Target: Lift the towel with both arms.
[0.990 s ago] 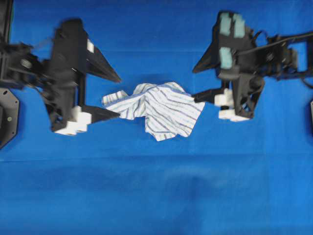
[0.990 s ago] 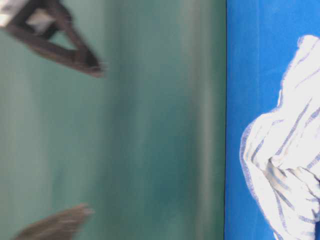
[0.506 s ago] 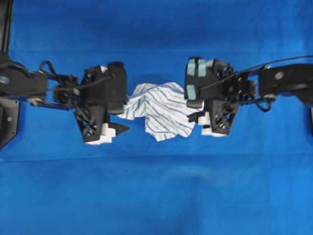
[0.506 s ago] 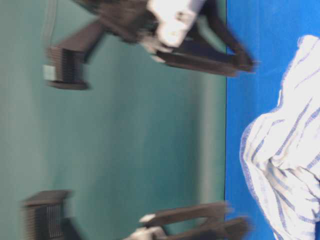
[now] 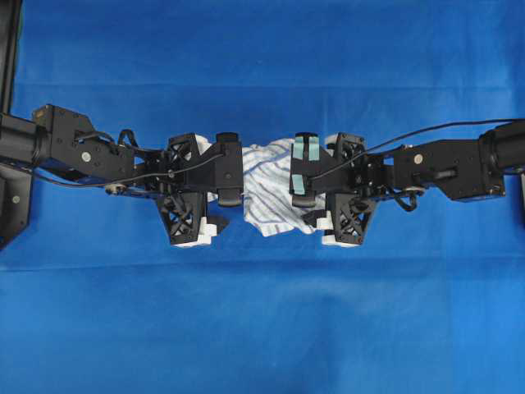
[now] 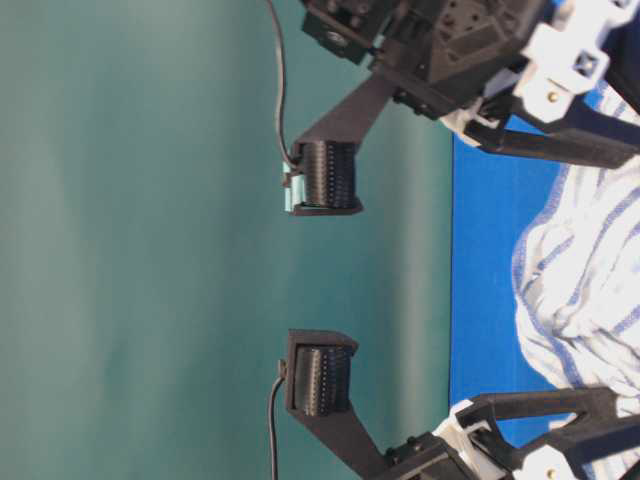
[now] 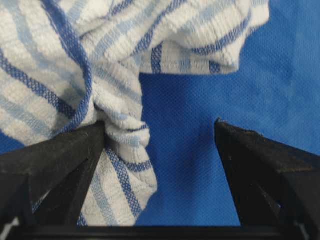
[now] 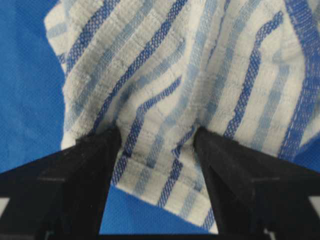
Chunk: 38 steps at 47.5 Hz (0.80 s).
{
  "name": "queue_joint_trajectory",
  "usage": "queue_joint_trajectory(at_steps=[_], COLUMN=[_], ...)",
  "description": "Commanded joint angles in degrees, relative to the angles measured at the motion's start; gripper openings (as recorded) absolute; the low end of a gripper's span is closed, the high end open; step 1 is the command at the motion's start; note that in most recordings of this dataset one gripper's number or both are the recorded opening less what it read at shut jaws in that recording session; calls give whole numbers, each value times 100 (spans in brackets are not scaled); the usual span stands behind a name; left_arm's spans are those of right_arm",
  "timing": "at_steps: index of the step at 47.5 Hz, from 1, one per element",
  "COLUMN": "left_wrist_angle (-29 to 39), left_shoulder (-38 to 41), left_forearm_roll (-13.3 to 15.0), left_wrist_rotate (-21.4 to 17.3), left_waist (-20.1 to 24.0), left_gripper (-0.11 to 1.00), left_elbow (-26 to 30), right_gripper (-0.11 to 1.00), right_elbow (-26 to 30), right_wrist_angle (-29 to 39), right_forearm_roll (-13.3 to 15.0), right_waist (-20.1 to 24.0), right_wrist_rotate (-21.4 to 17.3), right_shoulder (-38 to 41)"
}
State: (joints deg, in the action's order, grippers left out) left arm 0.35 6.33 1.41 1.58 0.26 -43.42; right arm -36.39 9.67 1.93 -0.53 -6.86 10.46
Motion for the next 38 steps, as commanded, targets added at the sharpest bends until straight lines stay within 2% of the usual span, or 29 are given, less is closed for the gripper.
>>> queue_joint_trajectory(at_steps=[1,7,12,16,20,23,32,38], left_wrist_angle=[-79,-70,-62,-62,-70,-62,123,606], left_shoulder=[-44,-44,-53,-53,-62,-88,-185,-580], left_forearm_roll=[-9,-9,-9,-9,-9,-9,-9,9], left_wrist_rotate=[-9,-9,-9,-9,-9,-9,26,62], left_waist=[26,62,88,141,220,264,290,272], left_gripper=[88,84,63,38,14,4,4,4], left_elbow=[35,35,35,35,0,-26,-18,114], right_gripper=[65,64,58,43,18,5,6,6], right_elbow=[88,114,114,114,114,105,79,158], right_wrist_angle=[-35,-88,-193,-202,-202,-193,-149,132], right_forearm_roll=[-9,0,9,18,18,18,18,18], right_waist=[9,9,0,0,0,0,0,0], right_wrist_rotate=[-9,-9,0,9,18,18,9,9], right_shoulder=[0,18,9,9,9,-18,-229,-571])
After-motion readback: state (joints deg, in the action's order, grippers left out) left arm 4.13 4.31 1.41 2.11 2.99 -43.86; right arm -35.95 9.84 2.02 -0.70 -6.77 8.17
